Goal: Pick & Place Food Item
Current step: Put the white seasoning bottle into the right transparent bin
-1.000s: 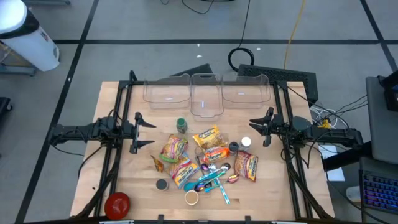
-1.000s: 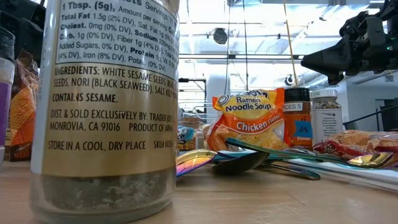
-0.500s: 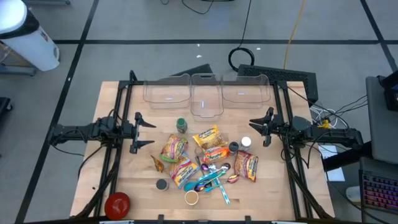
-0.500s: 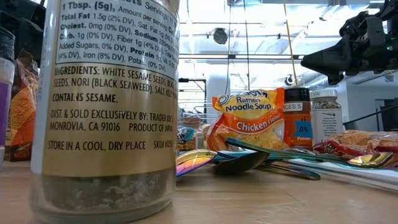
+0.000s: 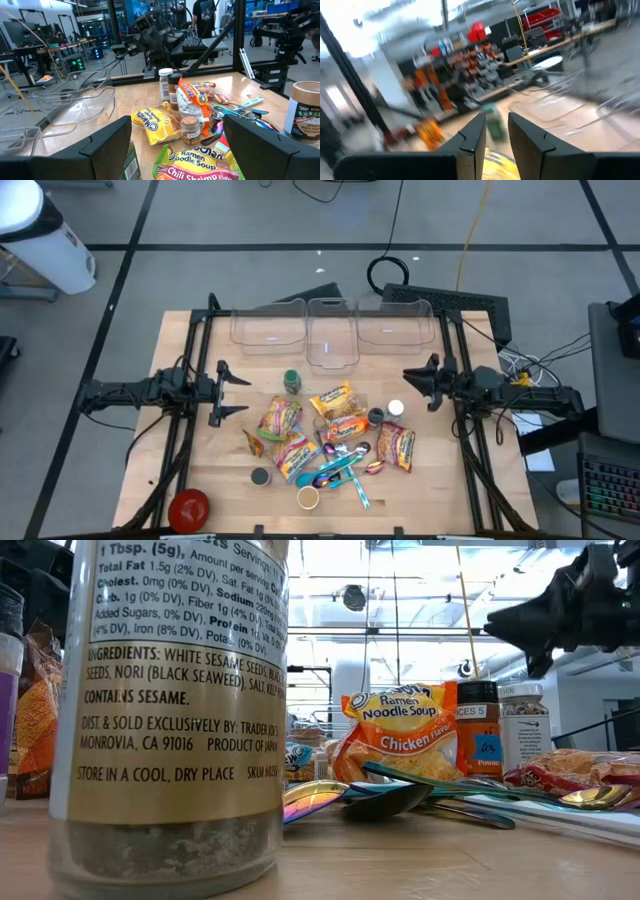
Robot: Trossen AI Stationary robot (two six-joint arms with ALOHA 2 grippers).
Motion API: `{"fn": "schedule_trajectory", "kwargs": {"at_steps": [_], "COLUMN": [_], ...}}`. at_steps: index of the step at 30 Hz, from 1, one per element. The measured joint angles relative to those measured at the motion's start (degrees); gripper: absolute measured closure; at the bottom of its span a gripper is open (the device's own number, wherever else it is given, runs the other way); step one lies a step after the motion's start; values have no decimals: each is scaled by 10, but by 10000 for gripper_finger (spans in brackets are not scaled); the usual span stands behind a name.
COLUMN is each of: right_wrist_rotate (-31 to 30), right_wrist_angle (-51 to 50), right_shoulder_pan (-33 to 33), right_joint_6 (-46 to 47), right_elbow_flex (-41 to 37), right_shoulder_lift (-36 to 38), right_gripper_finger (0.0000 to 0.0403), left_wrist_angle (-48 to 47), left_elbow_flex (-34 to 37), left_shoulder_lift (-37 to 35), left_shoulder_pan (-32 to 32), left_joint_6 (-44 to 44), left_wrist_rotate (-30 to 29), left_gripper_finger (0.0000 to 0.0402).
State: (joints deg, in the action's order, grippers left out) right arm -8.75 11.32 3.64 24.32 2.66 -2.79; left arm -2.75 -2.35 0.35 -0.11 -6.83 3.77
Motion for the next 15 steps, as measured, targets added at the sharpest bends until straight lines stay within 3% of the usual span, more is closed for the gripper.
{"fn": "schedule_trajectory", "kwargs": {"at_steps": [3,11,15], "right_wrist_rotate": [23,31,42], "right_wrist_angle": [12,20,74], "right_shoulder_pan": [0,0,0], "right_joint_6": [76,164,134], "right_elbow_flex": [0,0,0], "right_shoulder_lift": [0,-7,-7], "right_gripper_finger": [330,330,330], "left_wrist_angle": [0,0,0], "left_elbow_flex": [0,0,0], "left_shoulder_lift": [0,0,0], "left_shoulder_pan": [0,0,0], "left_joint_6": [0,0,0], "left_wrist_rotate": [0,0,0], "left_gripper_finger": [78,78,78]}}
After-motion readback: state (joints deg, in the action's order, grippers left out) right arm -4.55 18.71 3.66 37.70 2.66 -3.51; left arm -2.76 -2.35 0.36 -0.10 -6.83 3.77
